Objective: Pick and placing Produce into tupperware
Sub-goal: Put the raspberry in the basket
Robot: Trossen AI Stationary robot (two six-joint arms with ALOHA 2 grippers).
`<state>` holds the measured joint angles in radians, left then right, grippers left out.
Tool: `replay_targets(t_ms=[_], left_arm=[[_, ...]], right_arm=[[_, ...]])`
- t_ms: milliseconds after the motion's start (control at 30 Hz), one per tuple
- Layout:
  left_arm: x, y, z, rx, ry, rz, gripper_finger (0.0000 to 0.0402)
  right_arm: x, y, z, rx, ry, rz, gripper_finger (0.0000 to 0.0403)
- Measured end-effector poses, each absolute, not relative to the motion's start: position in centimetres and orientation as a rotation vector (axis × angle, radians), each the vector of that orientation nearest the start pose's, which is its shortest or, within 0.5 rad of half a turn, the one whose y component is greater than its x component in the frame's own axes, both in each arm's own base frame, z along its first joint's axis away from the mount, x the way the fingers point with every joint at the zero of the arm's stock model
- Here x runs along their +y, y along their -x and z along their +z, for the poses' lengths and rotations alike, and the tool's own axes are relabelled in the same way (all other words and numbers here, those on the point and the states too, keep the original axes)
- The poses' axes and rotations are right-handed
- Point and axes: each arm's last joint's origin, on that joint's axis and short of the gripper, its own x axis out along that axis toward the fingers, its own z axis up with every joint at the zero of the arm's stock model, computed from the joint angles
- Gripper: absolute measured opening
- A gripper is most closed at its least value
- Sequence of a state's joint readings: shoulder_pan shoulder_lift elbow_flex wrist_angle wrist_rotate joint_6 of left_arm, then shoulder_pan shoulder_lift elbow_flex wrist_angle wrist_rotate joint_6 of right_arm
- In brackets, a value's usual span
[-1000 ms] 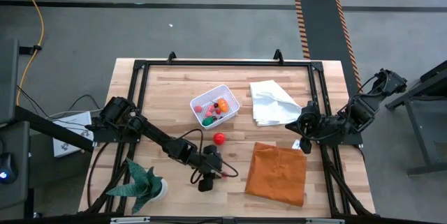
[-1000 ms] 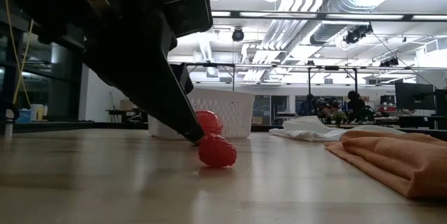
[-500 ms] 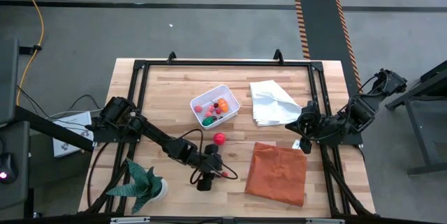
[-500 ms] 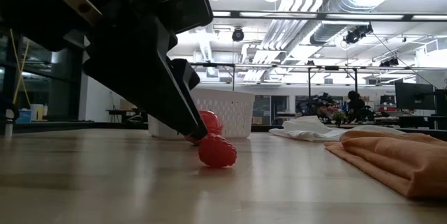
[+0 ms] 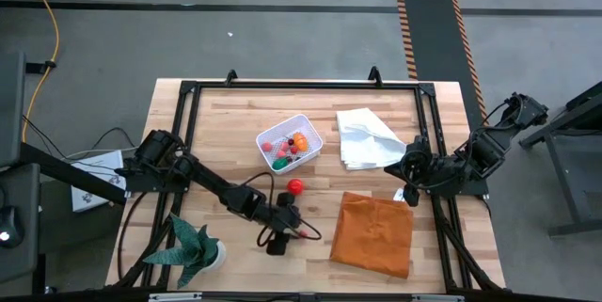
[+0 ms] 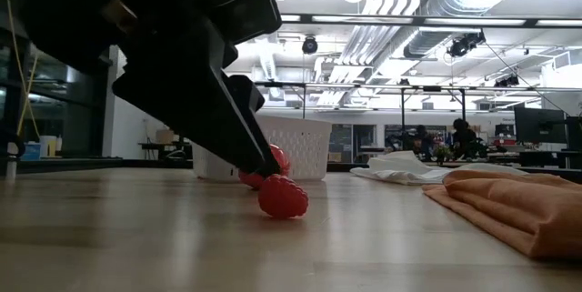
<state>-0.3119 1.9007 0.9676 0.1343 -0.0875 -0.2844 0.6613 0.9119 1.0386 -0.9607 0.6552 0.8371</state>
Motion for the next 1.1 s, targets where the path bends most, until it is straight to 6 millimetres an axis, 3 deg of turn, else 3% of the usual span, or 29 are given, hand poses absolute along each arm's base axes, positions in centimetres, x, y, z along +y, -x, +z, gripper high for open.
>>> replay_targets(t_ms=[533,1100], left_arm=[[-10.93,-35.31,12.56,0.769,0.084,-0.134,0.0187],[-10.77,-35.34,12.29,0.779,0.050,-0.144,0.0187]], right_arm=[[8.11,-13.30,33.55,0.600,-0.297,-0.261,0.0000],[8.09,-13.30,33.56,0.596,-0.289,-0.265,0.0000]])
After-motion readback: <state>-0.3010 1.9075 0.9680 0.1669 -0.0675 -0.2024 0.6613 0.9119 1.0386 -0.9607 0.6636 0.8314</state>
